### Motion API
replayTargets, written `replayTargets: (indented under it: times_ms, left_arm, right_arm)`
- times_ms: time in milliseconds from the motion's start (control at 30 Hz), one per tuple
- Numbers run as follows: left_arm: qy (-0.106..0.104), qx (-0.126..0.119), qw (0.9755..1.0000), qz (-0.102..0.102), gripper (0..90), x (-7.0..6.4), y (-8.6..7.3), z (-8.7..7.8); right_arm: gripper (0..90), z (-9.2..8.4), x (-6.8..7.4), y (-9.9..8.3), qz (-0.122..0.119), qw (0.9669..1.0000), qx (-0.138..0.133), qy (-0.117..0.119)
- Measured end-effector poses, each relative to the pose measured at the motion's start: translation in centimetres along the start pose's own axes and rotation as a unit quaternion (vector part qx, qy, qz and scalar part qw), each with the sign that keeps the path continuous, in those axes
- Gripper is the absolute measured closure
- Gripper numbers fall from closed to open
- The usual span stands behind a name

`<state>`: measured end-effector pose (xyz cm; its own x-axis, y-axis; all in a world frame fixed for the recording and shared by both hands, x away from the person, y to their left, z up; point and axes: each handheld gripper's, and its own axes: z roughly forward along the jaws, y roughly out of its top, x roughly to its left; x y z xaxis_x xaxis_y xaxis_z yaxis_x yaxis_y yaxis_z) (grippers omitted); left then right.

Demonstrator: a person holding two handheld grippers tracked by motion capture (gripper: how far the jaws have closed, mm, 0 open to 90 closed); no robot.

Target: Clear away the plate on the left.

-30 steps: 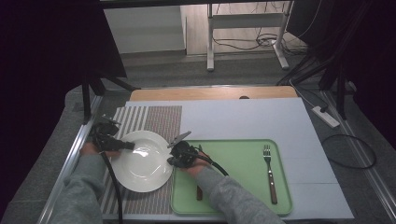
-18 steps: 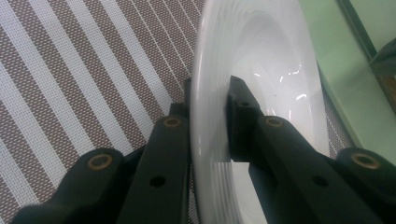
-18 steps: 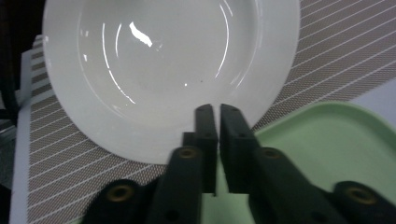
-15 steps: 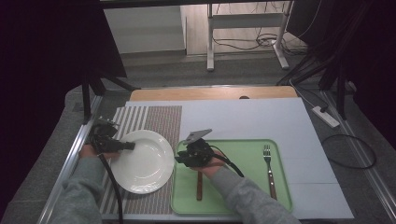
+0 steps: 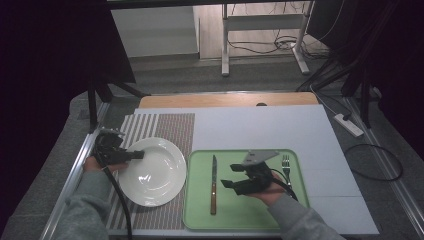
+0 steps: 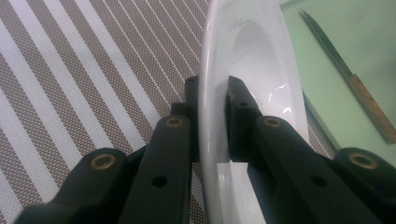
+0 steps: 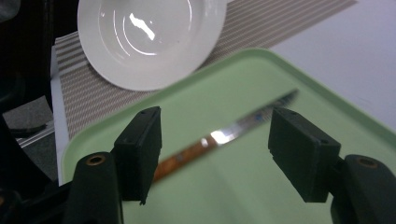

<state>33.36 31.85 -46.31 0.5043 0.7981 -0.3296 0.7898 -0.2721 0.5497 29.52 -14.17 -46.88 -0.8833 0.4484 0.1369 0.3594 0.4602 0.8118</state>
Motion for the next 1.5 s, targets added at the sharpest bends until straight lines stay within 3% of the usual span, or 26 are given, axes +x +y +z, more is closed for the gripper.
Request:
replayTargets:
  times_ms: [133,300,533,800,1067,1500]
  left_arm:
    - [0.006,-0.014,0.9999,0.006,80.9,-0.2,-0.1,-0.4]
    - [0.009,-0.026,0.9996,0.009,80.5,-0.4,-0.1,-1.0]
    - [0.011,-0.042,0.999,0.014,79.8,-0.6,-0.4,-1.9]
    - [0.008,-0.071,0.9973,0.018,79.6,-0.9,-1.1,-3.1]
    - [0.005,-0.093,0.9953,0.023,79.5,-1.5,-1.5,-3.9]
    - [-0.01,-0.114,0.9928,0.034,79.4,-2.8,-1.4,-3.7]
  right_arm:
    - [29.7,-3.0,-0.6,-2.5,-0.006,0.9992,-0.007,-0.039]
    - [28.3,-6.0,-1.6,-5.3,0.014,0.9978,-0.023,-0.06]
    - [26.8,-8.9,-2.7,-7.4,0.031,0.9949,-0.039,-0.088]
    - [26.1,-10.2,-3.9,-9.1,0.054,0.9921,-0.041,-0.106]
    - [23.9,-11.4,-4.4,-9.9,0.053,0.9899,-0.045,-0.124]
    - [22.3,-12.4,-5.4,-11.0,0.074,0.9869,-0.053,-0.133]
